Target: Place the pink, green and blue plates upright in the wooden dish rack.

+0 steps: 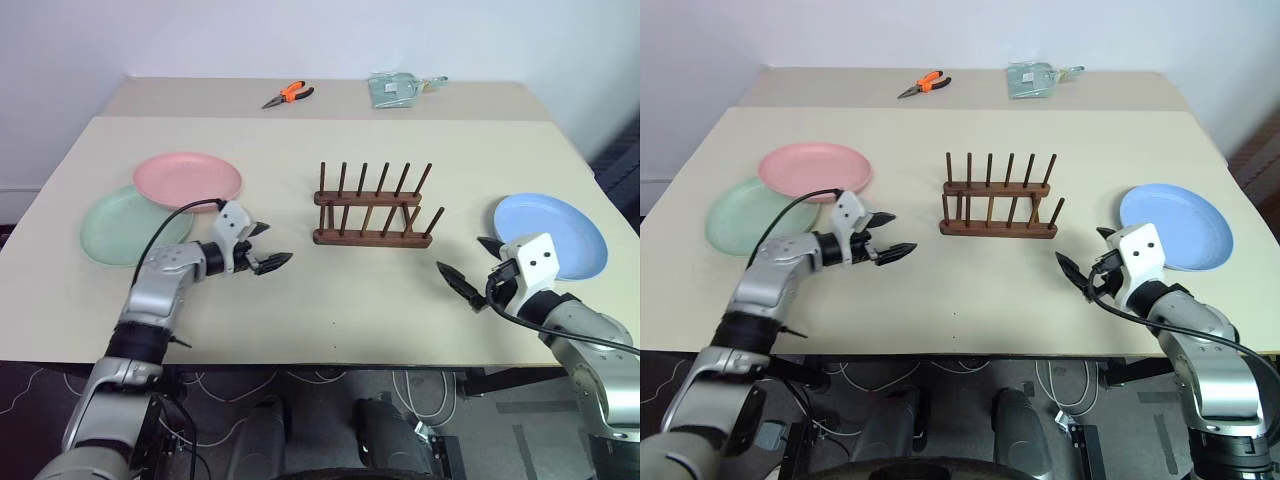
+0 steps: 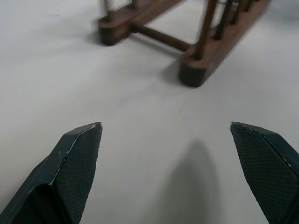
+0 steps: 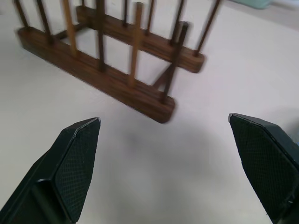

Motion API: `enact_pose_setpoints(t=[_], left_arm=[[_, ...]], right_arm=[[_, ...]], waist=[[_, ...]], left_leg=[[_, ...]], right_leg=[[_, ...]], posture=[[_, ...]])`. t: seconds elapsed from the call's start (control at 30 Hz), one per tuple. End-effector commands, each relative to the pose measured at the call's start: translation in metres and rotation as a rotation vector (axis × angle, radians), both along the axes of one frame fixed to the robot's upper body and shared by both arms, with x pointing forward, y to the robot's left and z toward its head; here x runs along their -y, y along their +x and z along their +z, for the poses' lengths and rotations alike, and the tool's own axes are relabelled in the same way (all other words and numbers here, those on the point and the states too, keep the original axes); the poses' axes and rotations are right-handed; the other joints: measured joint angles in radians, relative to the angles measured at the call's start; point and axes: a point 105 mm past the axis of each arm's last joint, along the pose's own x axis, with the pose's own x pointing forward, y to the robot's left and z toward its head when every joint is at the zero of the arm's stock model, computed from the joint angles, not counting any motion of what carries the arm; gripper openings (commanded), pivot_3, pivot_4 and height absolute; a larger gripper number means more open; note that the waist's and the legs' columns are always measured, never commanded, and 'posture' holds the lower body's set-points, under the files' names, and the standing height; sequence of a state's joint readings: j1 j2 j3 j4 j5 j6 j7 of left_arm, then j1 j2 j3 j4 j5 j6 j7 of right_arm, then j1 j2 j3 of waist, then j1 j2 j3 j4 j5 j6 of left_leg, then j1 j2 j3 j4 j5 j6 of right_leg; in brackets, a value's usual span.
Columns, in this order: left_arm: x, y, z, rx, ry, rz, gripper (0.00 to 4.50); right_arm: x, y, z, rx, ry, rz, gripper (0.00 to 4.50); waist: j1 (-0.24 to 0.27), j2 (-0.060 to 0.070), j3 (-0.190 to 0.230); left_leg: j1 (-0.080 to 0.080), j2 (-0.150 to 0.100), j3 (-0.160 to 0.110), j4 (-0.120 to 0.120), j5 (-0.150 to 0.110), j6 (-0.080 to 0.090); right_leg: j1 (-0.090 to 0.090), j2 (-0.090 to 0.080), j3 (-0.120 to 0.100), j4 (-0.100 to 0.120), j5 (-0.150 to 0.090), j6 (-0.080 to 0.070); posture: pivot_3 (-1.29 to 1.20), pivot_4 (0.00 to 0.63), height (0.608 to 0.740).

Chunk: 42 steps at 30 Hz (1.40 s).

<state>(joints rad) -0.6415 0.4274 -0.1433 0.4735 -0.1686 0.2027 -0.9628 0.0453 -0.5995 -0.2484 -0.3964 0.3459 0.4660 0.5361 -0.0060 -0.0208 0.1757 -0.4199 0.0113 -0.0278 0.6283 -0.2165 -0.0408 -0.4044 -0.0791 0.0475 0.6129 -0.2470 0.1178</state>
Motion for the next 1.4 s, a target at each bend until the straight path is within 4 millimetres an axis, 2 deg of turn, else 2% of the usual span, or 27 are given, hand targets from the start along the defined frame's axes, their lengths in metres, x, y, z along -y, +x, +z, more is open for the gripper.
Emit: enact_pose_setpoints(t=[0.03, 0.13, 0.33, 0.43, 0.6, 0.63, 0.67, 0.93, 1.0, 1.07, 1.17, 1.27, 1.33, 1.4], left_arm=[[0.024, 0.012, 0.004, 0.024, 0.02, -0.092, 4.5], [0.05, 0.019, -0.001, 0.016, 0.052, -0.158, 4.5], [0.074, 0.027, -0.006, 0.006, 0.109, -0.191, 4.5], [0.079, 0.026, -0.007, 0.01, 0.11, -0.206, 3.64], [0.08, 0.023, -0.009, 0.017, 0.118, -0.234, 1.17], [0.08, 0.021, -0.008, 0.024, 0.114, -0.255, 0.82], [0.079, 0.019, -0.008, 0.028, 0.11, -0.27, 0.78], [0.066, -0.01, 0.001, 0.048, 0.091, -0.506, 0.78], [0.058, -0.016, 0.0, 0.046, 0.114, -0.52, 1.86], [0.05, -0.02, -0.004, 0.045, 0.143, -0.519, 2.73], [0.041, -0.016, -0.007, 0.056, 0.17, -0.438, 4.32], [0.026, -0.013, -0.006, 0.042, 0.177, -0.374, 4.44], [0.014, -0.017, -0.004, 0.023, 0.169, -0.355, 4.5], [0.003, -0.027, -0.006, -0.016, 0.162, -0.356, 3.94]], right_arm=[[-0.003, 0.002, 0.019, 0.094, -0.026, -0.03, 4.5], [-0.002, -0.003, 0.02, 0.104, -0.038, -0.053, 4.5], [0.003, -0.013, 0.021, 0.118, -0.057, -0.116, 4.5], [0.007, -0.018, 0.022, 0.122, -0.066, -0.143, 4.5], [0.009, -0.021, 0.02, 0.118, -0.074, -0.158, 4.5], [0.009, -0.021, 0.019, 0.116, -0.075, -0.158, 4.5], [0.008, -0.02, 0.018, 0.115, -0.076, -0.156, 4.5], [0.021, -0.021, 0.017, 0.095, -0.111, -0.164, 4.5], [0.025, -0.023, 0.016, 0.087, -0.12, -0.166, 4.5], [0.026, -0.025, 0.015, 0.078, -0.122, -0.162, 4.5], [0.025, -0.029, 0.009, 0.049, -0.133, -0.146, 4.5], [0.023, -0.034, 0.005, 0.021, -0.142, -0.122, 4.5], [0.017, -0.037, 0.001, -0.003, -0.136, -0.083, 3.95], [0.004, -0.042, -0.004, -0.037, -0.12, -0.01, 3.16]], waist=[[-0.002, 0.0, 0.0], [-0.002, -0.001, 0.0], [-0.004, -0.001, 0.0], [-0.004, -0.001, 0.0], [-0.003, -0.001, 0.0], [-0.003, -0.001, 0.0], [-0.003, -0.001, 0.0], [-0.005, 0.0, 0.0], [-0.005, 0.0, 0.0], [-0.005, 0.0, 0.0], [-0.005, 0.0, 0.0], [-0.005, 0.0, 0.0], [-0.008, 0.0, 0.0], [-0.014, 0.0, 0.0]], left_leg=[[-0.001, 0.0, 0.0, 0.001, 0.0, 0.0], [-0.003, -0.001, -0.001, 0.001, 0.0, 0.001], [-0.004, -0.001, -0.001, 0.002, -0.001, 0.002], [-0.004, -0.001, -0.001, 0.002, -0.001, 0.002], [-0.004, -0.001, -0.001, 0.002, -0.001, 0.002], [-0.004, -0.001, -0.001, 0.002, -0.001, 0.002], [-0.004, -0.001, -0.001, 0.002, -0.001, 0.002], [-0.004, -0.001, -0.001, 0.002, -0.001, 0.002], [-0.004, -0.001, -0.001, 0.002, -0.001, 0.002], [-0.004, 0.0, -0.001, 0.002, -0.001, 0.002], [-0.003, 0.0, -0.002, 0.003, -0.001, 0.002], [-0.003, 0.0, -0.002, 0.003, -0.001, 0.002], [-0.003, 0.0, -0.002, 0.003, -0.001, 0.002], [-0.001, 0.0, -0.001, 0.002, -0.001, 0.002]], right_leg=[[-0.001, 0.0, 0.0, 0.0, 0.0, 0.0], [-0.002, 0.0, 0.0, 0.0, 0.0, 0.001], [-0.003, 0.001, 0.0, 0.001, 0.002, 0.004], [-0.003, 0.001, 0.0, 0.001, 0.001, 0.003], [-0.002, 0.001, 0.0, 0.001, 0.001, 0.003], [-0.002, 0.001, 0.0, 0.001, 0.001, 0.003], [-0.002, 0.001, 0.0, 0.001, 0.001, 0.003], [-0.002, 0.001, 0.0, 0.001, 0.001, 0.003], [-0.002, 0.001, 0.0, 0.002, 0.001, 0.002], [-0.002, 0.001, 0.0, 0.002, 0.001, 0.002], [-0.002, 0.001, 0.0, 0.003, 0.001, 0.002], [-0.002, 0.001, 0.0, 0.003, 0.001, 0.002], [-0.002, 0.001, 0.0, 0.003, 0.001, 0.002], [-0.002, 0.001, 0.0, 0.003, 0.001, 0.002]], posture=[[0.0, 0.15, 0.732], [0.0, 0.15, 0.732], [0.0, 0.15, 0.732], [0.0, 0.15, 0.732], [0.0, 0.15, 0.732], [0.0, 0.15, 0.732], [0.0, 0.15, 0.732], [0.0, 0.15, 0.732], [0.0, 0.15, 0.732], [0.0, 0.15, 0.732], [0.0, 0.15, 0.732], [0.0, 0.15, 0.732], [0.0, 0.15, 0.732], [0.0, 0.15, 0.732]])
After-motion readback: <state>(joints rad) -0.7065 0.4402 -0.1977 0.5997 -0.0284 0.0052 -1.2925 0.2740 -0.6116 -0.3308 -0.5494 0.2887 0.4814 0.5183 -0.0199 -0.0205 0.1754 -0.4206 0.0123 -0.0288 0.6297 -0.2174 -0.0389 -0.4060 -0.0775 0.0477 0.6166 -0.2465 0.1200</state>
